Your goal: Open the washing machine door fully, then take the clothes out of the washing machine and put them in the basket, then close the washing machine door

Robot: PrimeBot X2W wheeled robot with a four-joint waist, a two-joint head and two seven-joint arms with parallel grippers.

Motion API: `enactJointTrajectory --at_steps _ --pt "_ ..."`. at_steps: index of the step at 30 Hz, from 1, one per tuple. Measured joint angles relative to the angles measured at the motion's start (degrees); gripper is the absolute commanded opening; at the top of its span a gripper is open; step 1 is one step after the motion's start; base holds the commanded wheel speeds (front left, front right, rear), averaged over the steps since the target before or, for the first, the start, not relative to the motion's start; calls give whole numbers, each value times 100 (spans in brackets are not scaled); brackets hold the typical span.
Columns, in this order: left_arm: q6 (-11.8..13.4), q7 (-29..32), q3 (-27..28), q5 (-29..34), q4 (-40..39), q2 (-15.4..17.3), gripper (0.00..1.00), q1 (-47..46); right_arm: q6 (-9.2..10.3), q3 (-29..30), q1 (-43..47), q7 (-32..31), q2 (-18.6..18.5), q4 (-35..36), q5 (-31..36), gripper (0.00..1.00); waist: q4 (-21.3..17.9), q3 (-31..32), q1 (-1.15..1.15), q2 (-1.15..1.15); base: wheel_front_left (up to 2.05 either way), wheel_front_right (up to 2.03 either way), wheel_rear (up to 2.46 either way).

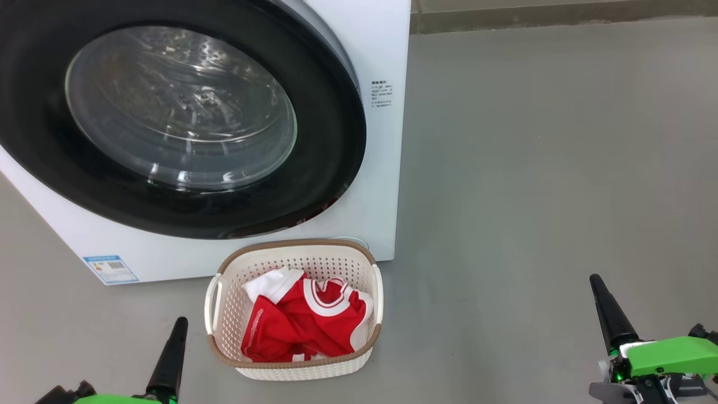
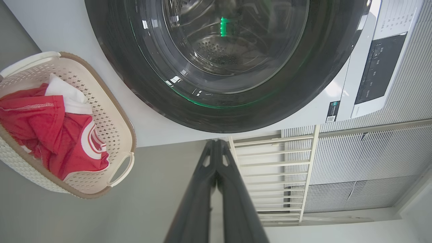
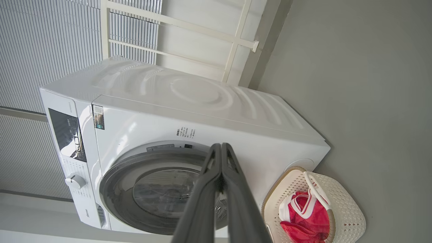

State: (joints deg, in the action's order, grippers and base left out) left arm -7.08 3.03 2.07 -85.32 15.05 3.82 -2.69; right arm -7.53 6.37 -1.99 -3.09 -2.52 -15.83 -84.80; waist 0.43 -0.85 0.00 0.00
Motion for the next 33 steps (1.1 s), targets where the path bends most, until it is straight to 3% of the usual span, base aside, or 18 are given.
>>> enactJointTrajectory --at_steps 15,33 --pt "0 202 121 -739 9 -78 0 -106 7 13 -112 -224 -41 12 -798 0 -44 67 0 0 0 0 0" --pt "0 244 144 -766 14 -85 0 -107 7 30 -174 -247 -41 14 -801 0 -44 67 0 0 0 0 0"
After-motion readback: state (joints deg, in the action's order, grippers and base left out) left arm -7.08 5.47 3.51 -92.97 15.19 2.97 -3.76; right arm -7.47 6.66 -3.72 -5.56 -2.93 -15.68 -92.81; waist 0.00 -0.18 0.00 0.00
